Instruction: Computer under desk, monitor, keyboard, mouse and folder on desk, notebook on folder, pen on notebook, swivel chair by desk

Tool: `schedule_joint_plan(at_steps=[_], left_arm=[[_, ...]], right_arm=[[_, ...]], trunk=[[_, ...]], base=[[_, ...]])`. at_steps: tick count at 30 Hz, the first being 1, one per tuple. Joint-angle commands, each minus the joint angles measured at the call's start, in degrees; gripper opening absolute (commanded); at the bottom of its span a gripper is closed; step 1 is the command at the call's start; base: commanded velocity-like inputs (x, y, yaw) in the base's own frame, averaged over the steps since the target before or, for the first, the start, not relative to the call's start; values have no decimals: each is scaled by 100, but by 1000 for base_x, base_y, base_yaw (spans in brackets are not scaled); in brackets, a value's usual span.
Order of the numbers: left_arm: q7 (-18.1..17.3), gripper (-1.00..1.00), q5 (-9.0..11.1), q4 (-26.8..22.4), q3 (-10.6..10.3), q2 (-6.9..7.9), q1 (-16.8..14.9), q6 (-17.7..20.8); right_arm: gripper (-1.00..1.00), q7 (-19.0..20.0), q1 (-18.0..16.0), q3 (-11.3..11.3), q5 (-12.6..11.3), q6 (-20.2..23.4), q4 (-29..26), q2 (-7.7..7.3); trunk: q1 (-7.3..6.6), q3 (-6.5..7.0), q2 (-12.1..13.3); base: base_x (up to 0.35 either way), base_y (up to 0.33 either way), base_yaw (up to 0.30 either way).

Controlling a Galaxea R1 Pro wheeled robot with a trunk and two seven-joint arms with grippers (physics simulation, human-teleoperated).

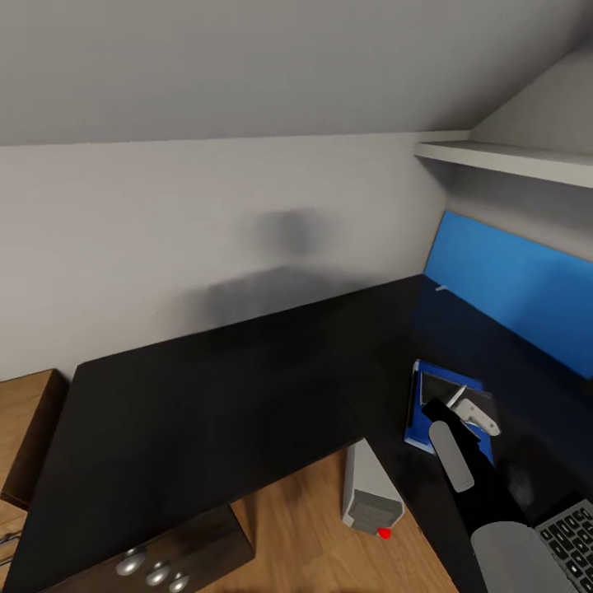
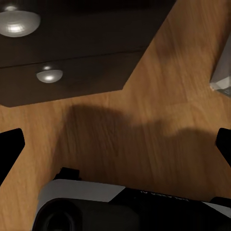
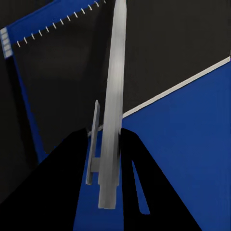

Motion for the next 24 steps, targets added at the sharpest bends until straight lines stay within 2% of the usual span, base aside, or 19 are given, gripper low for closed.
schedule_joint_plan(at_steps=[1, 24], left_arm=[[43, 100, 53, -7, -29, 8, 0, -23], [47, 100, 61, -4, -29, 9, 0, -19]], right_arm=[[-100, -28, -2, 1, -15, 37, -10, -2], [-100, -22, -2, 1, -12, 37, 0, -10]], trunk=[[2, -5, -4], [2, -5, -4]], base=[[142, -145, 0], [44, -58, 0]])
